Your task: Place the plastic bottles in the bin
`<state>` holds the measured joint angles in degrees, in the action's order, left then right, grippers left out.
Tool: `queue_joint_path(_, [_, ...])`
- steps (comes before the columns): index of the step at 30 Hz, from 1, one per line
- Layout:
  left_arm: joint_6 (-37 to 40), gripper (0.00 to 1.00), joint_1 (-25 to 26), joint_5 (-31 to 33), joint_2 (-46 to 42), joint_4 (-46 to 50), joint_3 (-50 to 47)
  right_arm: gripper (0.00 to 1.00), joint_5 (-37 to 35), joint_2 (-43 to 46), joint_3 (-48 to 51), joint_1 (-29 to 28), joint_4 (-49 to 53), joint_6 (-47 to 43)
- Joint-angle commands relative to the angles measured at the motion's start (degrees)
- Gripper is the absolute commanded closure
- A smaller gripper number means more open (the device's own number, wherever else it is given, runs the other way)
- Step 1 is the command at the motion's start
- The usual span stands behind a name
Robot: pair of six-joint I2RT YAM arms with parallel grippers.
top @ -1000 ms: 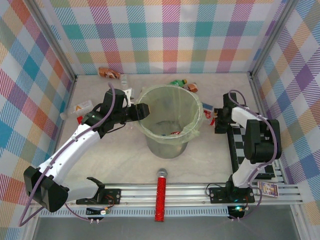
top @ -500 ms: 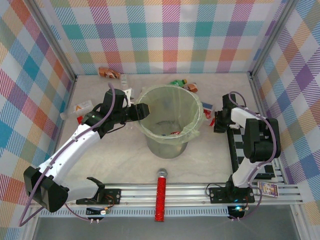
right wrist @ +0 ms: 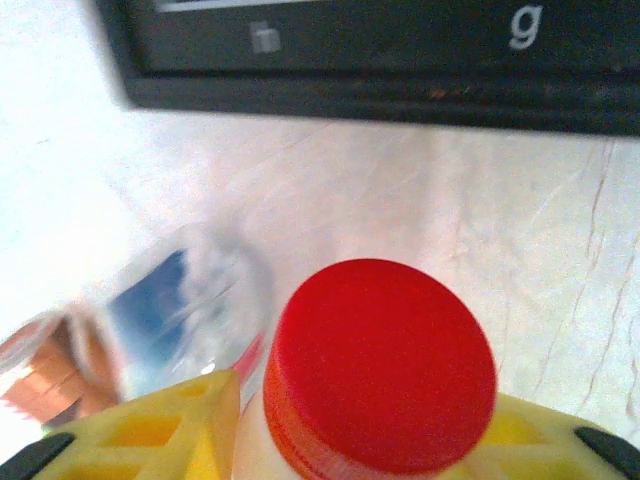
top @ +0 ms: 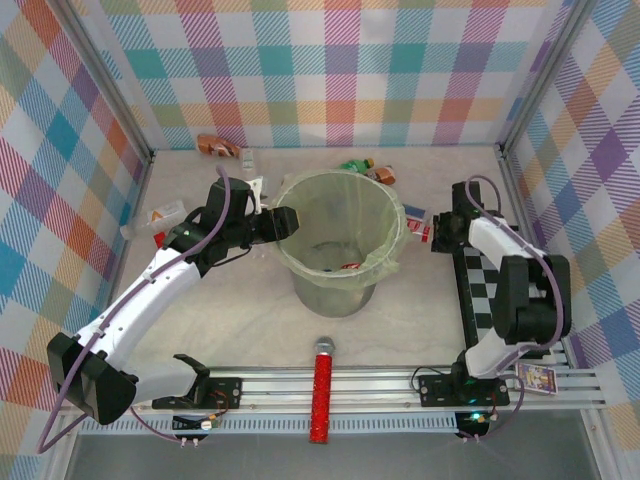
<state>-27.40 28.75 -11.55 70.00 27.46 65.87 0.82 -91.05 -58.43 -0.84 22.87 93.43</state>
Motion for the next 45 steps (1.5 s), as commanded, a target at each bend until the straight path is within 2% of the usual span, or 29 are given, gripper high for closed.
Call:
queue_joint_path(1, [1.92, 0.41, 0.51, 2.28, 0.29, 5.02, -0.04, 0.57, -1.51, 5.0, -0.21, 0.06, 2.87, -2.05])
queue_joint_path(12, [2.17, 0.41, 0.51, 2.02, -0.43, 4.98, -0.25, 0.64, -8.6, 19.22, -6.31, 1.45, 8.19, -7.87])
queue_joint_path(20, [2.49, 0.41, 0.51, 2.03, -0.43, 4.56, -0.45, 0.66, -13.61, 25.86, -16.61, 1.9, 13.17, -20.32])
queue_joint_path(23, [2.61, 0.41, 0.43, 1.88, -0.04, 4.39, -0.32, 0.66, -9.79, 26.26, -21.32, 1.95, 12.17, -29.74])
queue_joint_path(27, [2.66, 0.41, 0.51, 1.63, 0.54, 4.09, 0.12, 0.66, -1.35, 25.46, -27.01, 1.49, 11.46, -37.77])
queue_joint_path(28, [2.67, 0.41, 0.51, 1.61, 0.68, 4.14, 0.22, 0.69, 0.78, 25.4, -27.91, 1.04, 10.55, -39.35])
queue_joint_path(31, [2.7, 0.41, 0.51, 1.62, 1.04, 3.92, 0.59, 0.7, 4.27, 24.07, -32.14, -2.7, 11.35, -44.71])
queue_joint_path(34, [2.68, 0.41, 0.51, 1.6, 1.35, 3.83, 0.8, 0.71, 4.71, 21.22, -36.66, -10.51, 12.54, -51.92])
queue_joint_path(38, [2.75, 0.41, 0.47, 1.68, 1.77, 3.81, 1.06, 0.72, 9.5, 14.28, -41.57, -19.77, 14.79, -61.19])
queue_joint_path(42, [2.94, 0.41, 0.51, 1.81, 1.93, 4.0, 1.55, 0.72, 7.18, 7.77, -46.73, -28.14, 20.76, -71.54])
queue_joint_path(45, [3.07, 0.41, 0.51, 2.05, 1.88, 4.35, 1.89, 0.71, 6.5, 4.27, -49.13, -31.47, 25.89, -76.98])
